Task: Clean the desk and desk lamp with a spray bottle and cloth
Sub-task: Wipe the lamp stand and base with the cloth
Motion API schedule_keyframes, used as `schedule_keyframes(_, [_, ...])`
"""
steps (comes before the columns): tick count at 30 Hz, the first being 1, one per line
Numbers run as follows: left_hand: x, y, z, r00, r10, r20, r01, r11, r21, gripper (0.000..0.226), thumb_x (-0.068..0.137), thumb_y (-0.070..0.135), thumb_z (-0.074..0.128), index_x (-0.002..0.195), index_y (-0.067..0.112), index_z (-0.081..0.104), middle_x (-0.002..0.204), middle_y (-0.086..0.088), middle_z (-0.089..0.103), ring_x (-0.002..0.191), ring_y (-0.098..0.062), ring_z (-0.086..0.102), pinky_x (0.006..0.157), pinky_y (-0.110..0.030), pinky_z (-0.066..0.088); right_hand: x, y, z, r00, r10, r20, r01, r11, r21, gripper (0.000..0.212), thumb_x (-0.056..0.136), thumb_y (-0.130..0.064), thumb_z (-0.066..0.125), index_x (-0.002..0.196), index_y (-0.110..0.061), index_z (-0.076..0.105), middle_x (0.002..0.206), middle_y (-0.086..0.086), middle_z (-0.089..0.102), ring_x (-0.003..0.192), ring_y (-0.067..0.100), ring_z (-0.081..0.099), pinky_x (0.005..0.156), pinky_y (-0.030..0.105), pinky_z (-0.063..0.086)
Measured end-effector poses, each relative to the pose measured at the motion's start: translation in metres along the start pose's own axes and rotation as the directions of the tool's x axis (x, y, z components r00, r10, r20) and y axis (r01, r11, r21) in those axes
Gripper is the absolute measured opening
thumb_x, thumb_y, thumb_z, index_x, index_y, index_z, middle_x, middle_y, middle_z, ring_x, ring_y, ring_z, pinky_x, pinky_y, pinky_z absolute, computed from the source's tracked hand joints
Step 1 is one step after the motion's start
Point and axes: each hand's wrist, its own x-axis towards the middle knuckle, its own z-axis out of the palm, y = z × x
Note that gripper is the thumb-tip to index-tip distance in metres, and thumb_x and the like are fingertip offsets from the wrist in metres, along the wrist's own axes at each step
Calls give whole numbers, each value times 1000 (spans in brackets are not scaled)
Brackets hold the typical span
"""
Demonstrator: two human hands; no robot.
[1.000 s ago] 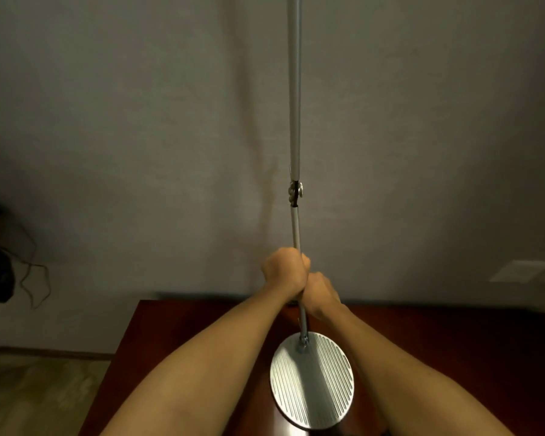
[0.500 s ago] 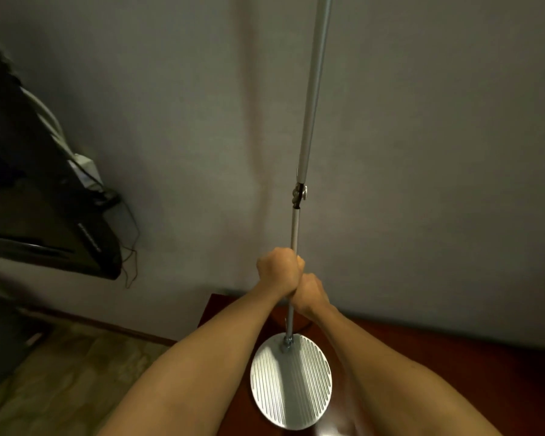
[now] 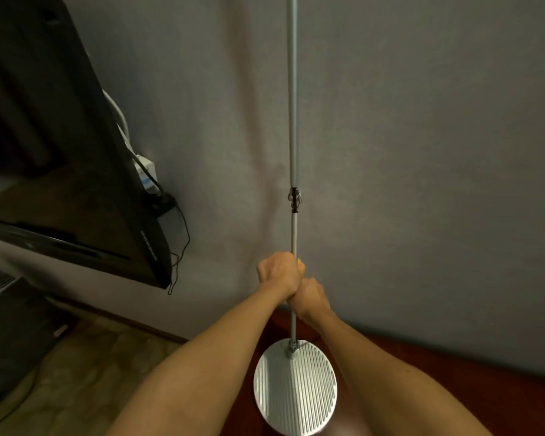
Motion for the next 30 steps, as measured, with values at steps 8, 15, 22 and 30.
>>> schedule_keyframes(8, [10,-9,9,999,36,-11,-36,999,-17,40,96,34,40,106,7,68,111,-15,67,106,-33,62,79,-32,46,5,-1,9,999,19,-40,-19,1000,0,27,92,-19,45,103,-5,64,106,20,67,98,37,63,74,37,48])
schedule_keyframes(15, [-2,-6,9,999,31,-16,-32,999,-32,42,98,39,38,110,6,63,115,-16,65,108,-35,60,83,-37,47,-5,5,9,999,40,-22,-40,999,21,28,95,-21,46,111,-6,63,112,19,66,103,36,62,79,38,50])
schedule_keyframes(22, [-29,-7,16,999,7,-46,-9,999,-53,34,98,32,40,113,6,57,116,-17,64,109,-35,60,85,-40,48,-30,18,0,1000,-2,-1,2,1000,-2,32,95,-30,47,113,-6,58,113,20,65,102,38,61,80,40,49])
schedule_keyframes(30, [-57,7,24,999,-39,-24,38,997,-71,37,97,29,44,121,2,50,126,-18,57,115,-35,57,90,-40,47,-62,54,-13,1000,-11,-16,11,1000,-12,30,95,-25,46,115,-5,59,118,21,62,110,37,58,85,41,49])
